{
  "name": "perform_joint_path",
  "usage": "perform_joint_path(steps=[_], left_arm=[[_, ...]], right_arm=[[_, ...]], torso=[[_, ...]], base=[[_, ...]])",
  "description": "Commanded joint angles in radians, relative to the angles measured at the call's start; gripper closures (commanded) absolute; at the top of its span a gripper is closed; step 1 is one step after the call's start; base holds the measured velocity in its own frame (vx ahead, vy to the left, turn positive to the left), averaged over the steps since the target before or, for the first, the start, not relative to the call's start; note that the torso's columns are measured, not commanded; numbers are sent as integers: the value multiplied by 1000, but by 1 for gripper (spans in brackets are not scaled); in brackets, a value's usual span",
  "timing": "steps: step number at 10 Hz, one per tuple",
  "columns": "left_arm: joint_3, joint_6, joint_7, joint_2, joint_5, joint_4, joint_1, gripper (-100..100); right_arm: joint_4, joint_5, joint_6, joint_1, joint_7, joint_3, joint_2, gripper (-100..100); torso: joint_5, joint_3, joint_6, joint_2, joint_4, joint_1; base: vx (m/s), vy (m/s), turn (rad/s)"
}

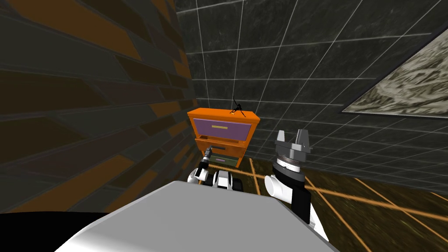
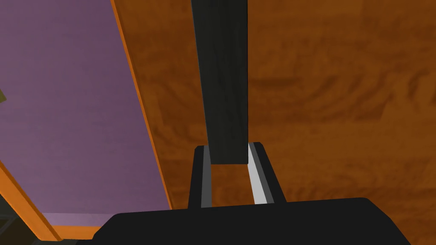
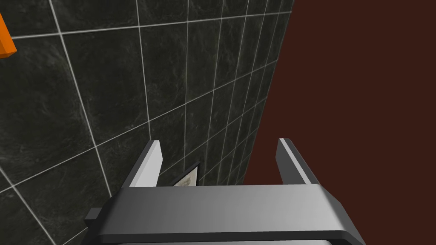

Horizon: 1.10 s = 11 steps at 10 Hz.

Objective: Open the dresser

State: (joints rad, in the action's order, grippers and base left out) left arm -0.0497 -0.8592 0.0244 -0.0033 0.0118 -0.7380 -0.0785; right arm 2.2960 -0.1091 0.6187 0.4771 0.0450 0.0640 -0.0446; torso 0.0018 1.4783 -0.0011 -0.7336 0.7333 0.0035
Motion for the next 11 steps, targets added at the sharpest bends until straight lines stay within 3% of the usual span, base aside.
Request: perform_joint_path(steps=[1, 4, 7, 8, 11], left_arm=[[11, 9, 16, -11, 11, 78, -66, 100], [6, 8, 14, -12, 8, 63, -59, 100], [2, 12, 14, -13, 5, 62, -55, 100], [7, 56, 15, -14, 8, 33, -90, -100], [12, 99, 16, -16, 10, 23, -125, -100]], right_arm=[[0, 0, 0, 0, 0, 0, 0, 0], [0, 0, 0, 0, 0, 0, 0, 0], [0, 0, 0, 0, 0, 0, 0, 0], [0, 0, 0, 0, 0, 0, 0, 0], [0, 0, 0, 0, 0, 0, 0, 0]], torso=[[0, 0, 0, 1, -1, 0], [-1, 1, 0, 2, 1, -2], [0, -3, 1, -4, 1, -2], [0, -2, 2, -4, 1, -3], [-1, 4, 1, 5, 1, -3]], base=[[-91, 26, 22], [-76, 12, 10], [-180, 3, 27], [-160, 5, 62], [-43, 5, 24]])
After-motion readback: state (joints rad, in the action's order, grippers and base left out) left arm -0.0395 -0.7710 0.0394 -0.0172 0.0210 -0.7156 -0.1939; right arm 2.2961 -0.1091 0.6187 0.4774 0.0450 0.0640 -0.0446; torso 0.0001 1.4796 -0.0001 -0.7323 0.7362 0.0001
